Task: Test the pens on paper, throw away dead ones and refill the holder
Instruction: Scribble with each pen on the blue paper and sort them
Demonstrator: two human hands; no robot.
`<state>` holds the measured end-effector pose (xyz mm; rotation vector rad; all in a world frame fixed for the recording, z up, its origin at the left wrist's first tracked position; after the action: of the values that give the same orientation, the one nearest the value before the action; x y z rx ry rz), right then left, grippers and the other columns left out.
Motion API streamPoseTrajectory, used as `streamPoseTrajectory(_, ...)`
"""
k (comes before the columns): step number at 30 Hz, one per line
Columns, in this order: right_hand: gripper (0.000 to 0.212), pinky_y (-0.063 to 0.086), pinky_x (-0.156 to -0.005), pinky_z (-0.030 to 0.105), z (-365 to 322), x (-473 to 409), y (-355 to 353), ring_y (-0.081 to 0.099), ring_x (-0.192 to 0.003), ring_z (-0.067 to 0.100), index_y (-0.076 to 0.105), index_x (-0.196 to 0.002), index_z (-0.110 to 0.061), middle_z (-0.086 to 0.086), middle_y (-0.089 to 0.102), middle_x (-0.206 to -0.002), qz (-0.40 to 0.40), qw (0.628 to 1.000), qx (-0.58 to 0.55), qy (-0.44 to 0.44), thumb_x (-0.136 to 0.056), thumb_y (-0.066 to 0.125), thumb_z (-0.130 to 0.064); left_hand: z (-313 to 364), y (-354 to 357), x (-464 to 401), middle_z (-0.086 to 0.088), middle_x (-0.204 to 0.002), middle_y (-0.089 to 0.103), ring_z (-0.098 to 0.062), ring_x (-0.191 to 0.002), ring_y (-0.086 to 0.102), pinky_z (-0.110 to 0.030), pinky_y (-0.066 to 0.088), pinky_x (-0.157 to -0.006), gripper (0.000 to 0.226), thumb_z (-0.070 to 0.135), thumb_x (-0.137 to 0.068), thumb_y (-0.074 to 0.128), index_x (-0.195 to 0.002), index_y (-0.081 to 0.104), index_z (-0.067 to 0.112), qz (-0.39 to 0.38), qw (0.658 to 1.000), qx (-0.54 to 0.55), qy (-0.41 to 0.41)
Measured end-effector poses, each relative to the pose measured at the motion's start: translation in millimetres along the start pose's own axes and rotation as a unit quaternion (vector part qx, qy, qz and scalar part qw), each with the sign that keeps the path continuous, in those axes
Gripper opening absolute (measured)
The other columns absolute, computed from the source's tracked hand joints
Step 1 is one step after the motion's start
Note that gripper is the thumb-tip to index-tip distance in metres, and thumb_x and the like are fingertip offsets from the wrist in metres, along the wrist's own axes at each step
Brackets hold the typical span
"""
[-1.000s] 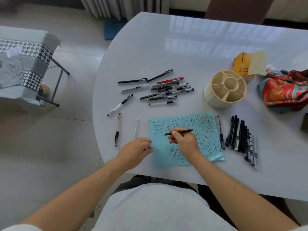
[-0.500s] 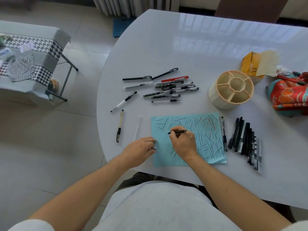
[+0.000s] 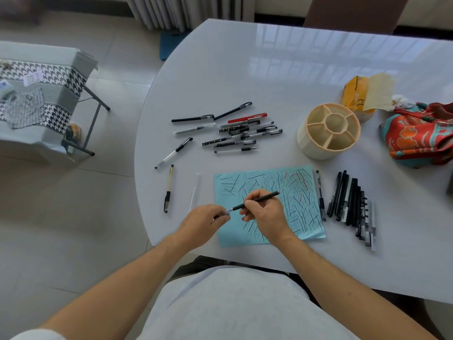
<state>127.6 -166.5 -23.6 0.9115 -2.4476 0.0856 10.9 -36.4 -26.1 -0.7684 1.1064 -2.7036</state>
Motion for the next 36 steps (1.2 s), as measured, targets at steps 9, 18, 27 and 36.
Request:
streamPoseTrajectory(9,0.012,0.060,-0.062,0.035,13,4,18,0.065,-0.059,0.021,0.067,-0.087,-0.008,0.010,0.071,-0.069,-0.075,0.996,0.041,0.028,-0.099,0.062,-0.010,30,2,-3,0.011,-0.077,0.069,-0.006,-0.067,0.062,-0.030,0.053,-0.066,0.021,0.029,-0.099,0.049,-0.085,0.063,0.024,-0.043,0.999,-0.026,0.014)
streamPoseTrajectory(18,0.027,0.058,-0.066,0.034,-17,-52,33,0.064,-0.062,0.012,0.071,-0.092,-0.016,-0.002,0.073,-0.078,-0.039,0.982,0.185,0.024,-0.095,0.066,-0.043,-32,-32,15,0.008,-0.071,0.069,-0.015,-0.070,0.065,-0.036,0.053,-0.068,0.030,0.045,-0.098,0.052,-0.083,0.067,0.025,0.102,0.980,0.065,-0.161)
streamPoseTrajectory(27,0.038,0.053,-0.082,0.038,-84,-153,38,0.063,-0.103,0.030,0.068,-0.123,-0.011,0.008,0.066,-0.116,0.031,0.777,0.606,-0.169,-0.090,0.051,0.001,-102,-54,28,0.007,-0.064,0.055,-0.018,-0.061,0.055,-0.031,0.037,-0.054,0.048,0.053,-0.101,0.031,-0.071,0.053,0.023,0.104,0.952,-0.150,-0.247)
streamPoseTrajectory(36,0.023,0.051,-0.070,0.035,-80,-153,33,0.059,-0.081,0.027,0.066,-0.107,-0.008,0.006,0.059,-0.099,-0.001,0.758,0.626,-0.185,-0.086,0.057,-0.003,-122,-52,28,0.011,-0.062,0.053,-0.014,-0.057,0.052,-0.029,0.035,-0.052,0.036,0.060,-0.091,0.045,-0.079,0.048,0.027,0.092,0.946,-0.141,-0.277)
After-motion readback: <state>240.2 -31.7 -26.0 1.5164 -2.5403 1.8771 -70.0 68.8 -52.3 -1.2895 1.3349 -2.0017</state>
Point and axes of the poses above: each hand's wrist, its own x-axis away from the middle knuckle, its own y-axis out of the palm, z = x × y, the point moved 9 cm from there along -x, towards the middle knuckle
